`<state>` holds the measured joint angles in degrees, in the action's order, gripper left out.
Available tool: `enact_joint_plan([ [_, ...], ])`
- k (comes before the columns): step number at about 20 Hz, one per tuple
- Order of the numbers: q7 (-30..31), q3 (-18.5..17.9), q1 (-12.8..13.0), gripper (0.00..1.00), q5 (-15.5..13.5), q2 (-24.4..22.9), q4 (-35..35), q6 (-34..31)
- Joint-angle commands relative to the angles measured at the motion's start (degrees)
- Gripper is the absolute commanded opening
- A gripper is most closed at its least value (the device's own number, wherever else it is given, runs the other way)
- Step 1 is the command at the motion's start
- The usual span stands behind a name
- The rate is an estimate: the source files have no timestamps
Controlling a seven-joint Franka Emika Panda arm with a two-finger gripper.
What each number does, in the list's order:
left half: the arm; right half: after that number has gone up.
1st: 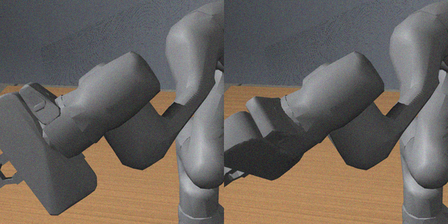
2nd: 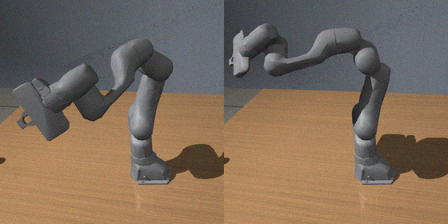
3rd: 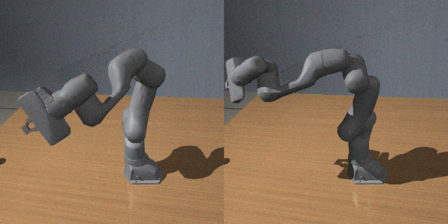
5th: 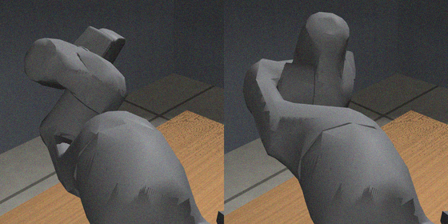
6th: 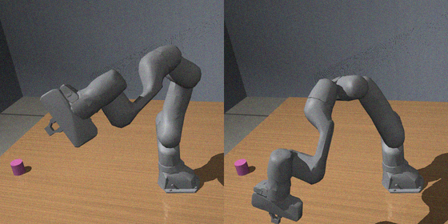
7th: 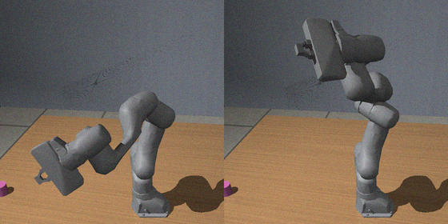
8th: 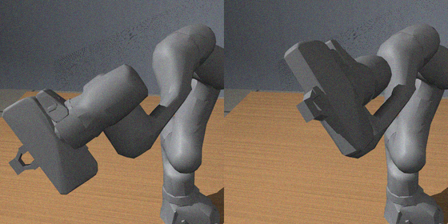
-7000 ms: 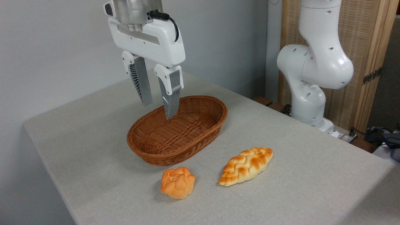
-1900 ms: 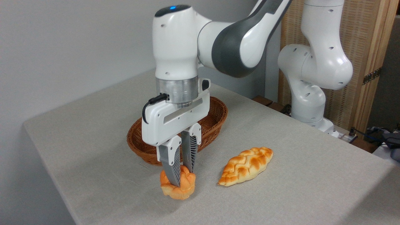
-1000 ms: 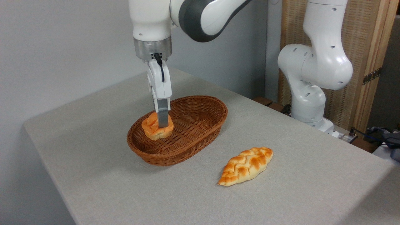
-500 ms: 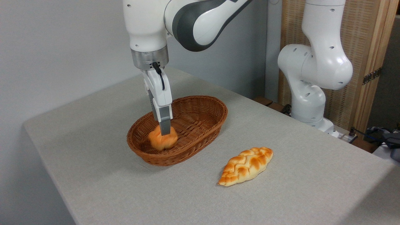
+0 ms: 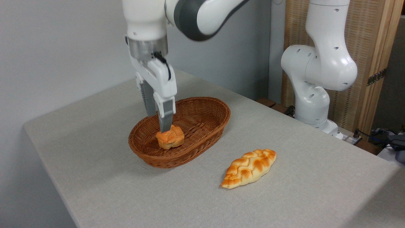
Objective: Put bread into the basket
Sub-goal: 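Lower the bun into the basket and open the gripper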
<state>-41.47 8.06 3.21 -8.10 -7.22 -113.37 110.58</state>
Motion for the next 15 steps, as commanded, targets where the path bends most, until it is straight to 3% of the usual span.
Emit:
enact_joint_plan([
  [1,4.5,-3.4,0.2,1.0,1.7,3.2,9.5,-8.1],
  [6,5.3,-5.9,0.3,1.0,6.9,7.3,19.4,-16.3],
  [9,5.3,-5.7,0.3,1.0,7.0,7.8,22.7,-17.6],
  [15,4.9,-5.9,0.3,1.0,6.8,7.3,22.7,-18.8],
])
